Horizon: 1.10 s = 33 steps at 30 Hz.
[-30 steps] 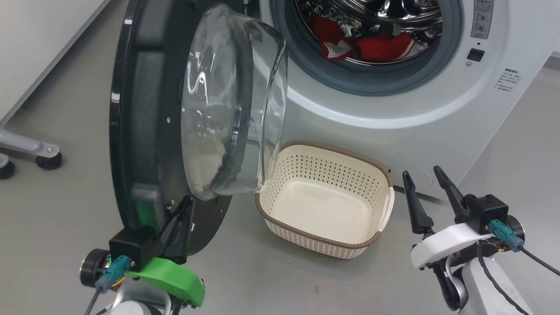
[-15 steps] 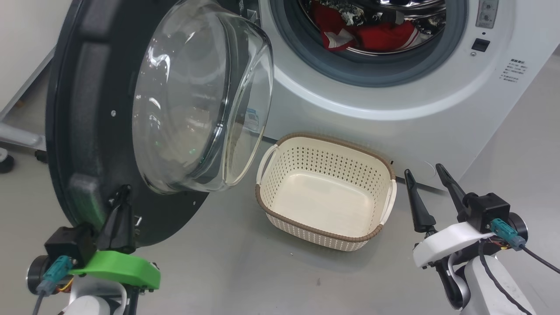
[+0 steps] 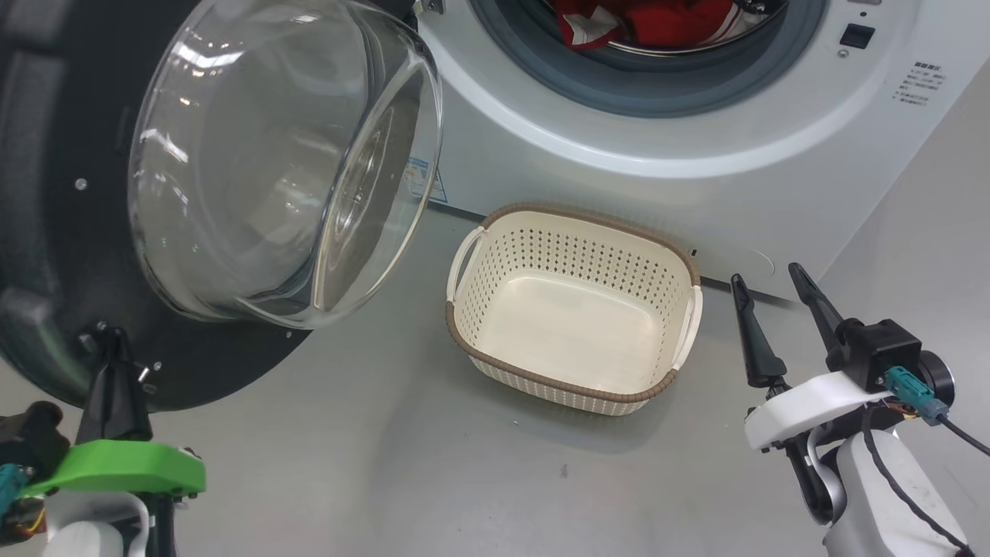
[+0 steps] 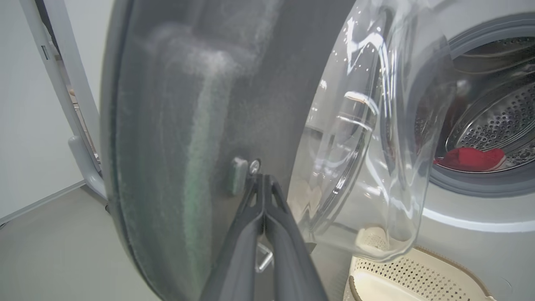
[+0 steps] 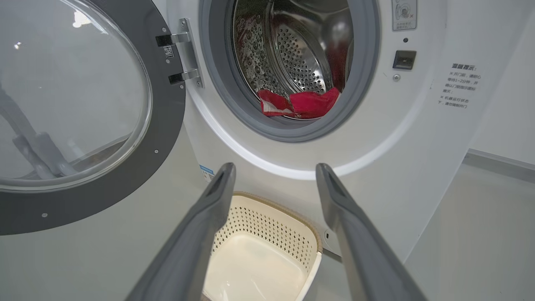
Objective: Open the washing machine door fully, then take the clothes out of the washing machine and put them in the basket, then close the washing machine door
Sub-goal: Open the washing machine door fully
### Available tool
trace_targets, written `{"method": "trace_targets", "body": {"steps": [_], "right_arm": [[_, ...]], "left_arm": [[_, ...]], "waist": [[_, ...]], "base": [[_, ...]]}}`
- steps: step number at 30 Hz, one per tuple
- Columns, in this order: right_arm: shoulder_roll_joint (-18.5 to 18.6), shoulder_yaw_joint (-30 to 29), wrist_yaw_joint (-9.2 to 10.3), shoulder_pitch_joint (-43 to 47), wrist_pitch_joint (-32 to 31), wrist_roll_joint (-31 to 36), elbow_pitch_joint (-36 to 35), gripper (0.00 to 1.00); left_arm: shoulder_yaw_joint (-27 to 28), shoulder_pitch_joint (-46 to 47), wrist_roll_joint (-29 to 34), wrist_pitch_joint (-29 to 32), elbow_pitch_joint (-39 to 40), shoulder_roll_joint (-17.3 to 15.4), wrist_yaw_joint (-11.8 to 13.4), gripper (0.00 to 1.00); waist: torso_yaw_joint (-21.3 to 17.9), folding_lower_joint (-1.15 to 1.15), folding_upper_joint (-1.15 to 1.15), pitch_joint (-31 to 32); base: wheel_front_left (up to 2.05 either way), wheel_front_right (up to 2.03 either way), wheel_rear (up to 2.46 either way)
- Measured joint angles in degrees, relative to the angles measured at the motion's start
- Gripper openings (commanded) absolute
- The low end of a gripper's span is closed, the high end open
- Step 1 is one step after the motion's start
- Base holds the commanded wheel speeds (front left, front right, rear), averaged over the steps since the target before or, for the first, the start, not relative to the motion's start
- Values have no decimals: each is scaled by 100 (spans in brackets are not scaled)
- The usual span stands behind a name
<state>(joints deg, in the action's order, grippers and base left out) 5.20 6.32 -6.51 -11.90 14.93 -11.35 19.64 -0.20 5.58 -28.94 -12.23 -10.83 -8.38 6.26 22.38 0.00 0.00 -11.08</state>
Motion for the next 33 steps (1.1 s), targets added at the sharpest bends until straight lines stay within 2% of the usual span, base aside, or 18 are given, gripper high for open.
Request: {"method": "trace_targets", "body": {"steps": [13,25,33], "right_arm": [[77,-83,-43,-130,0,41,-44,100],[59,-80,-44,-230,0,42,-25,100],[18,-92,-44,-214,0,31,73,100]], "left_arm": [[439,515,-81,-133,-722,-59,10,0],[515,634,-7,-198,-1058,-57,27,0],[345,594,244,-204,-958,44,51,0]], "waist": [[2,0,0,-224],[-53,0,0,-219],[-98,0,0,-18]], "base": [[0,0,0],[0,0,0],[0,0,0]]}}
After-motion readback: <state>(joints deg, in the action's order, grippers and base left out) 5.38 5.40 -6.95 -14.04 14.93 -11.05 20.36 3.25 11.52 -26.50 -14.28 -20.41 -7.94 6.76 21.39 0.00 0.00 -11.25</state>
